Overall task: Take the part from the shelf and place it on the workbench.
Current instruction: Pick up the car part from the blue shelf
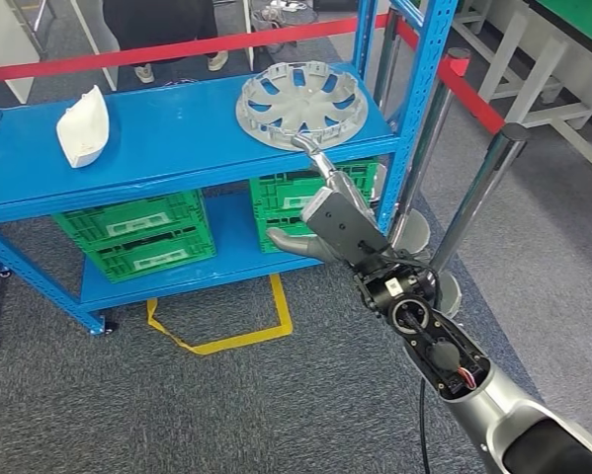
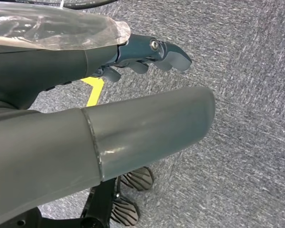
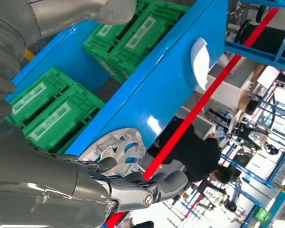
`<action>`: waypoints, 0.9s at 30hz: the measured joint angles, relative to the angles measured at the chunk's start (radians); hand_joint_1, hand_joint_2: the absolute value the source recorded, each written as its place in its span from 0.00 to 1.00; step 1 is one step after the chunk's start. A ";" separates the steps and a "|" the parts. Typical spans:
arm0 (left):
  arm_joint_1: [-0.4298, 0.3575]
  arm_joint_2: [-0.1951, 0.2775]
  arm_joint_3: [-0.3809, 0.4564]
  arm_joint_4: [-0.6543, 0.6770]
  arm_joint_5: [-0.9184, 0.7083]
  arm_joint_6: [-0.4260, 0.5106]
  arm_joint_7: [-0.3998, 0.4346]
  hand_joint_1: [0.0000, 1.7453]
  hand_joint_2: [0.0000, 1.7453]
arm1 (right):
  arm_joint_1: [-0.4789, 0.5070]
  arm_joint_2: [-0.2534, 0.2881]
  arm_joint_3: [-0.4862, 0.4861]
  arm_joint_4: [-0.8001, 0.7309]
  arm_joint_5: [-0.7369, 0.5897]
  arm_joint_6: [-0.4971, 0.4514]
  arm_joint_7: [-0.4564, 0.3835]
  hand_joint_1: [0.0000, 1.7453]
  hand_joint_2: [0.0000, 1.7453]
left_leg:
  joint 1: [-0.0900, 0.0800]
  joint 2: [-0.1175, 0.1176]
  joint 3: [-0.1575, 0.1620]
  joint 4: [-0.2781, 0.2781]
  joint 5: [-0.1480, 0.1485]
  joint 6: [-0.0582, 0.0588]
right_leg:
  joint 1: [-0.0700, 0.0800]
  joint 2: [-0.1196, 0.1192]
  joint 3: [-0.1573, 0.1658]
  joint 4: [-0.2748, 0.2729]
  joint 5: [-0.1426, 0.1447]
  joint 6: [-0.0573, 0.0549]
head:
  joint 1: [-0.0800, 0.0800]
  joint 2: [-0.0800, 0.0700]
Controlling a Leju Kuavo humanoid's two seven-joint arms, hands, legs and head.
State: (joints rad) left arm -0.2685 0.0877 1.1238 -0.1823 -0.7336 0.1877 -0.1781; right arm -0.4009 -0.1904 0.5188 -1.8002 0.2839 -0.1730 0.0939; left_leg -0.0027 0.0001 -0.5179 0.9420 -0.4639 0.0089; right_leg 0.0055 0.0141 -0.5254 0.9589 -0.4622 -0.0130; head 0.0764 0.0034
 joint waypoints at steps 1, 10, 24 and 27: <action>0.000 0.000 0.000 0.000 0.000 0.000 0.000 0.00 0.00 | -0.001 0.000 0.000 0.002 -0.001 -0.001 -0.001 0.00 1.00 | 0.000 0.000 0.000 0.000 0.000 0.000 | 0.000 0.000 0.000 0.000 0.000 0.000 | 0.000 0.000; 0.000 -0.001 0.000 0.000 0.001 0.005 0.000 0.00 0.00 | -0.004 0.000 -0.001 0.010 -0.012 -0.010 0.004 0.00 1.00 | 0.000 0.000 0.000 0.000 0.000 0.000 | 0.000 0.000 0.000 0.000 0.000 0.000 | 0.000 0.000; -0.001 -0.007 0.000 0.000 0.002 0.016 0.000 0.00 0.00 | -0.008 -0.006 0.000 0.010 -0.019 -0.026 0.022 0.00 1.00 | 0.000 0.000 0.000 0.000 0.000 0.000 | 0.000 0.000 0.000 0.000 0.000 0.000 | 0.000 0.000; -0.001 -0.009 0.000 0.000 0.004 0.017 0.000 0.00 0.00 | -0.008 -0.006 0.000 0.010 -0.019 -0.026 0.023 0.00 1.00 | 0.000 0.000 0.000 0.000 0.000 0.000 | 0.000 0.000 0.000 0.000 0.000 0.000 | 0.000 0.000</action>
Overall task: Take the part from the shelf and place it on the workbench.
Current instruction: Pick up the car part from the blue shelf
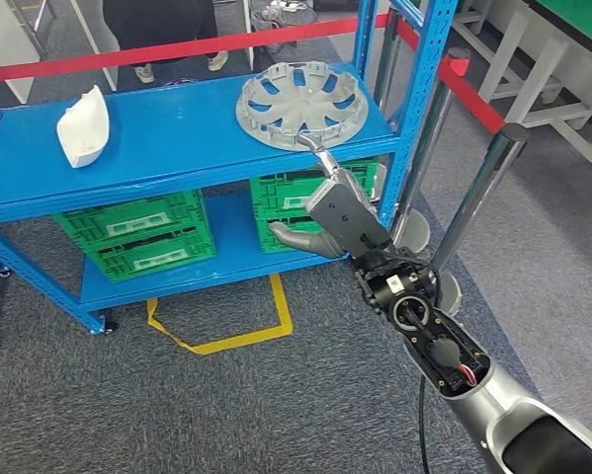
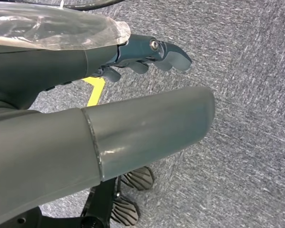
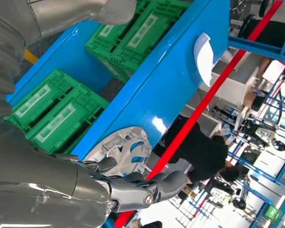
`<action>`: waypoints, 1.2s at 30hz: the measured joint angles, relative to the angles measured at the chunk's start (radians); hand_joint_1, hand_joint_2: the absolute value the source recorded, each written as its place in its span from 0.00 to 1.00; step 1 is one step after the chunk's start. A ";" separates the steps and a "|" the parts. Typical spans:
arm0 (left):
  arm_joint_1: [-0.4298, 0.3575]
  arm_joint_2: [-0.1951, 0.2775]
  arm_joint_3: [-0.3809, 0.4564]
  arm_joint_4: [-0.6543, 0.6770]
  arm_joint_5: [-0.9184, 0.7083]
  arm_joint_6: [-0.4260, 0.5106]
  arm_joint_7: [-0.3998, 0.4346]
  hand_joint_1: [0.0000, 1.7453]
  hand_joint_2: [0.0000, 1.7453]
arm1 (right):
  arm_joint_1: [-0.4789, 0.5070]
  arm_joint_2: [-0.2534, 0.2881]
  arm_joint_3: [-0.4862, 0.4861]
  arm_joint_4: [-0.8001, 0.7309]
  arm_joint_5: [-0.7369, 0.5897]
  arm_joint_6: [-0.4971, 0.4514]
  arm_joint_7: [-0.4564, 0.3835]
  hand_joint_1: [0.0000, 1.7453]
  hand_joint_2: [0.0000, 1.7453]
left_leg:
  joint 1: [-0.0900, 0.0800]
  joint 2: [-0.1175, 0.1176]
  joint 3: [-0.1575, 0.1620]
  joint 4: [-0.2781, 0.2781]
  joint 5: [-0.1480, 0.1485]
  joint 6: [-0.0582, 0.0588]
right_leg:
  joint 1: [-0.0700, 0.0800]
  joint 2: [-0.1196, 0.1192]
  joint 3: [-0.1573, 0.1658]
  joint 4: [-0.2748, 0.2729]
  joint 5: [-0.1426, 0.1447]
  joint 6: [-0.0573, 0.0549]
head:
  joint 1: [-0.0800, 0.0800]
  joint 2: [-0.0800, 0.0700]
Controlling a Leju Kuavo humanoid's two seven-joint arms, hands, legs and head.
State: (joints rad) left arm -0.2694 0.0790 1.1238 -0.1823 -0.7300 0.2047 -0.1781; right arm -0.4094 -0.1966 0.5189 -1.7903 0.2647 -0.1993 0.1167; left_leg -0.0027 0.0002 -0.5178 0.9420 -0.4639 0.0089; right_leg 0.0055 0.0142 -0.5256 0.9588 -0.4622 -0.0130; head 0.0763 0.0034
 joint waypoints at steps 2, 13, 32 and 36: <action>-0.001 -0.001 0.000 0.000 0.001 0.002 0.000 0.00 0.00 | 0.000 -0.001 0.000 0.000 0.000 0.000 0.000 0.00 1.00 | 0.000 0.000 0.000 0.000 0.000 0.000 | 0.000 0.000 0.000 0.000 0.000 0.000 | 0.000 0.000; -0.011 -0.012 0.000 0.000 0.005 0.011 0.000 0.00 0.00 | 0.000 -0.008 0.001 0.000 -0.003 -0.008 0.005 0.00 1.00 | 0.000 0.000 0.000 0.000 0.000 0.000 | 0.000 0.000 0.000 0.000 0.000 0.000 | 0.000 0.000; -0.022 -0.021 0.000 0.000 0.008 0.020 0.000 0.00 0.00 | -0.001 -0.020 0.005 -0.002 -0.003 -0.016 0.006 0.00 1.00 | 0.008 0.006 0.014 -0.028 0.014 0.020 | -0.001 -0.001 -0.027 0.047 -0.029 0.019 | 0.005 0.000; -0.022 -0.025 0.000 0.000 0.008 0.020 0.000 0.00 0.00 | 0.005 -0.025 0.007 -0.002 -0.003 -0.017 0.008 0.00 1.00 | 0.015 0.010 0.019 -0.033 0.013 0.019 | -0.018 -0.004 -0.154 0.293 -0.113 0.038 | 0.013 0.000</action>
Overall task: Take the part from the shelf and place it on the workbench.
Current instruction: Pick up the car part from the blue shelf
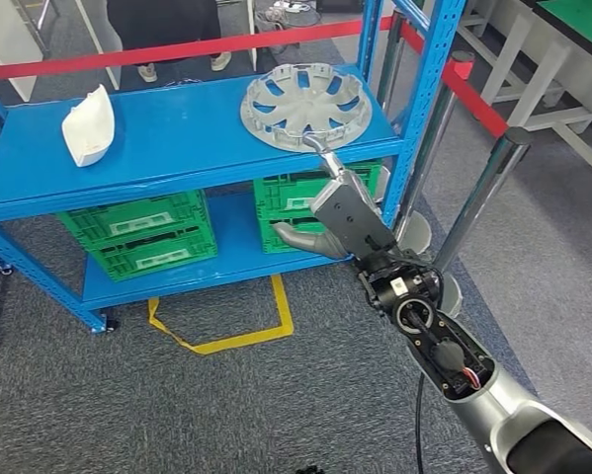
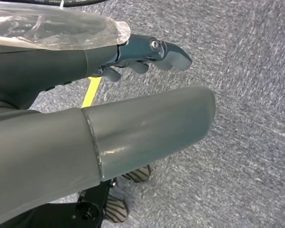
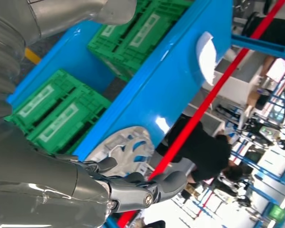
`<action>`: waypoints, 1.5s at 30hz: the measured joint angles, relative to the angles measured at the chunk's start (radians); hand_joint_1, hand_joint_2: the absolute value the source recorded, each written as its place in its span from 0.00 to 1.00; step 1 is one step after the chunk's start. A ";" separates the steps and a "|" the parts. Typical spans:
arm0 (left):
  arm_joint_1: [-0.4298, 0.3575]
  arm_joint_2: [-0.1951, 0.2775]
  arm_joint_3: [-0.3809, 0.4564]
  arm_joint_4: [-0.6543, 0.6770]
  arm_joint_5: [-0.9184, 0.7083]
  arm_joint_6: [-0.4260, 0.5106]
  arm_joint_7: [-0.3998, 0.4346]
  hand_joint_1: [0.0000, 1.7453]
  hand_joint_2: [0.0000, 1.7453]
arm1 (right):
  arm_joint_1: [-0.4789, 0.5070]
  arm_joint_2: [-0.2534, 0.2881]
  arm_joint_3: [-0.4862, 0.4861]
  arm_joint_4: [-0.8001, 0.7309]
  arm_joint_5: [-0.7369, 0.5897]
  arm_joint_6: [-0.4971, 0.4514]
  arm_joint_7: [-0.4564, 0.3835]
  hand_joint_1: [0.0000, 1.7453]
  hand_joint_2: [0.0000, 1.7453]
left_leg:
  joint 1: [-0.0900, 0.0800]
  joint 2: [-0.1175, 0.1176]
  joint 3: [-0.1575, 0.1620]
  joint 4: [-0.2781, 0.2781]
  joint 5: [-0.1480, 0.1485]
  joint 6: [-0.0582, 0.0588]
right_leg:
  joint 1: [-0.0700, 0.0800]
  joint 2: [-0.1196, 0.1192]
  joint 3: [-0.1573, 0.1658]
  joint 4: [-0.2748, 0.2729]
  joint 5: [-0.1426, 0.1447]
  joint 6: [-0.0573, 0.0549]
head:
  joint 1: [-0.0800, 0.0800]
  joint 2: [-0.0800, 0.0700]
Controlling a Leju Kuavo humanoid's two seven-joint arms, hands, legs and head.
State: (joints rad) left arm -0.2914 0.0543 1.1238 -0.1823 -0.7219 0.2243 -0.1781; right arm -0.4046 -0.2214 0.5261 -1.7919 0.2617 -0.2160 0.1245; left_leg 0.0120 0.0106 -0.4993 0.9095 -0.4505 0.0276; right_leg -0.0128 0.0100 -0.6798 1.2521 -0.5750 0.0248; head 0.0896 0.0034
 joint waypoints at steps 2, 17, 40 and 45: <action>0.001 -0.002 0.000 0.000 0.000 0.000 0.000 0.00 0.00 | 0.003 -0.002 0.000 0.000 0.000 0.000 0.001 0.00 1.00 | 0.008 -0.001 0.005 0.003 -0.006 -0.010 | -0.010 -0.003 0.009 -0.043 0.054 0.011 | 0.001 0.000; -0.005 -0.002 0.000 0.000 0.001 0.002 0.000 0.00 0.00 | 0.005 -0.006 0.003 0.000 0.000 -0.004 0.000 0.00 1.00 | 0.004 -0.004 -0.199 0.329 -0.099 -0.052 | 0.001 0.003 0.116 -0.262 0.116 -0.043 | -0.016 0.000; -0.012 -0.011 0.000 0.001 0.001 0.009 -0.002 0.00 0.00 | 0.008 -0.013 0.001 0.003 0.006 -0.005 0.008 0.00 1.00 | -0.016 -0.003 -0.048 0.039 0.004 -0.034 | 0.013 -0.002 0.116 -0.278 0.133 -0.040 | -0.004 0.000; -0.012 -0.011 0.000 0.001 0.001 0.009 -0.002 0.00 0.00 | 0.005 -0.014 0.000 0.003 0.006 0.000 0.008 0.00 1.00 | -0.012 -0.005 -0.180 0.283 -0.096 -0.057 | 0.009 -0.001 0.124 -0.283 0.128 -0.060 | -0.014 0.000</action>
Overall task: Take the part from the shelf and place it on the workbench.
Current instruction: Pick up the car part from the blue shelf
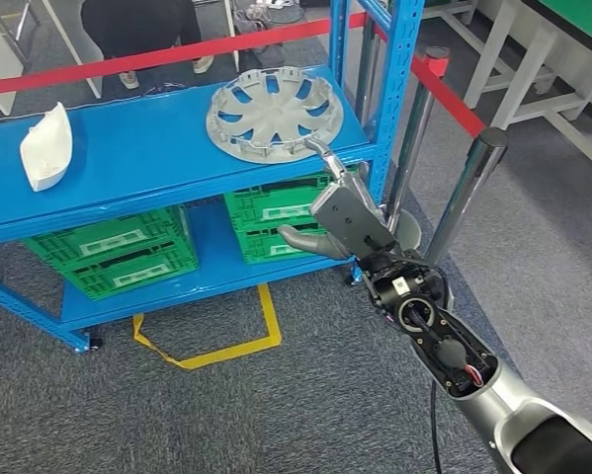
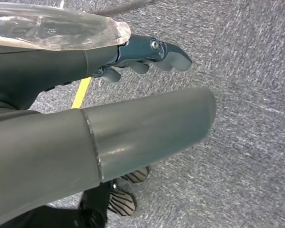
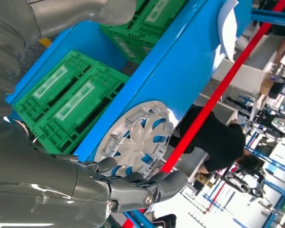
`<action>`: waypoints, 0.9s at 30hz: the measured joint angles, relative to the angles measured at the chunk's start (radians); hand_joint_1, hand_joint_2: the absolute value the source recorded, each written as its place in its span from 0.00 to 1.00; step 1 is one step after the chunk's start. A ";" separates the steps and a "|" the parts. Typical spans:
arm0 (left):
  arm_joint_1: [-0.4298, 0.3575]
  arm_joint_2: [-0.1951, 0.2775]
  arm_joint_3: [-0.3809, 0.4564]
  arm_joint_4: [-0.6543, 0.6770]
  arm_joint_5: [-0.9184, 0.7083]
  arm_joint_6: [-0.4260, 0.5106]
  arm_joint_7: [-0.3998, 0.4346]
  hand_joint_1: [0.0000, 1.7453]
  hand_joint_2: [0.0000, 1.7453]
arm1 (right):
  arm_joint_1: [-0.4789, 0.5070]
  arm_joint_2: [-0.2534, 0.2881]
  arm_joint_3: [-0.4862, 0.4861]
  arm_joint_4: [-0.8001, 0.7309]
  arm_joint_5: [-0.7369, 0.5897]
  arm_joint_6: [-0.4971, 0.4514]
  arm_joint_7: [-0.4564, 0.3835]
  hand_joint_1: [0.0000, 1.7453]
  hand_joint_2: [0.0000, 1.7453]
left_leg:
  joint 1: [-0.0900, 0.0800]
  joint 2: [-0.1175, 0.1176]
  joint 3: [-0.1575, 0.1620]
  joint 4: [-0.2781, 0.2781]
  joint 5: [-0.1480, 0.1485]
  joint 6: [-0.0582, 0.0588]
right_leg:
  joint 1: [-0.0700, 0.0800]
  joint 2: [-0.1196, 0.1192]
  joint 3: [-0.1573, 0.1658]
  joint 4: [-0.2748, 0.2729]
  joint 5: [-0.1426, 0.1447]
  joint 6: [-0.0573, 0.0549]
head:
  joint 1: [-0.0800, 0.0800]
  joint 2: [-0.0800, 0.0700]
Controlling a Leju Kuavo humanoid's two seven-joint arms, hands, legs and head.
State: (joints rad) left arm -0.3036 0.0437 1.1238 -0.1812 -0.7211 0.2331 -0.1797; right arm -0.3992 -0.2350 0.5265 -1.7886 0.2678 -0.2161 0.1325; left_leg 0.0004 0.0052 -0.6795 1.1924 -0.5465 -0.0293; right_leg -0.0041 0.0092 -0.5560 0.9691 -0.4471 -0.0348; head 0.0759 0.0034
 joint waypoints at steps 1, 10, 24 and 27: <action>0.002 -0.001 0.000 0.000 0.000 0.000 0.000 0.00 0.00 | 0.000 0.000 0.000 0.000 0.000 0.002 0.001 0.00 1.00 | 0.000 0.000 -0.035 0.051 -0.009 -0.001 | 0.000 0.001 0.001 0.000 -0.002 -0.001 | 0.000 0.000; -0.004 0.005 0.000 0.000 -0.005 -0.002 0.000 0.00 0.00 | 0.003 0.000 -0.002 0.000 0.000 0.010 0.014 0.00 1.00 | -0.012 0.000 0.085 -0.249 0.146 0.042 | 0.006 0.007 0.026 -0.006 -0.030 0.022 | -0.001 0.000; -0.005 -0.001 0.000 0.000 -0.006 -0.002 0.000 0.00 0.00 | 0.016 -0.005 -0.007 -0.002 0.002 0.012 0.019 0.00 1.00 | -0.001 -0.001 0.169 -0.252 0.077 0.026 | -0.010 -0.005 -0.019 0.015 0.013 0.048 | 0.013 0.000; -0.008 0.000 0.000 0.000 -0.006 -0.002 0.000 0.00 0.00 | 0.015 -0.005 -0.008 -0.003 0.002 0.012 0.018 0.00 1.00 | 0.002 0.001 0.163 -0.225 0.057 0.010 | -0.013 0.000 -0.007 0.009 0.003 0.028 | 0.008 0.000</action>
State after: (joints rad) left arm -0.3113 0.0432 1.1238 -0.1810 -0.7273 0.2312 -0.1800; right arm -0.3842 -0.2399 0.5184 -1.7913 0.2695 -0.2043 0.1508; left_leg 0.0023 0.0057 -0.5169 0.9670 -0.4890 -0.0188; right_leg -0.0166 0.0087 -0.5632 0.9782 -0.4437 -0.0064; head 0.0841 0.0034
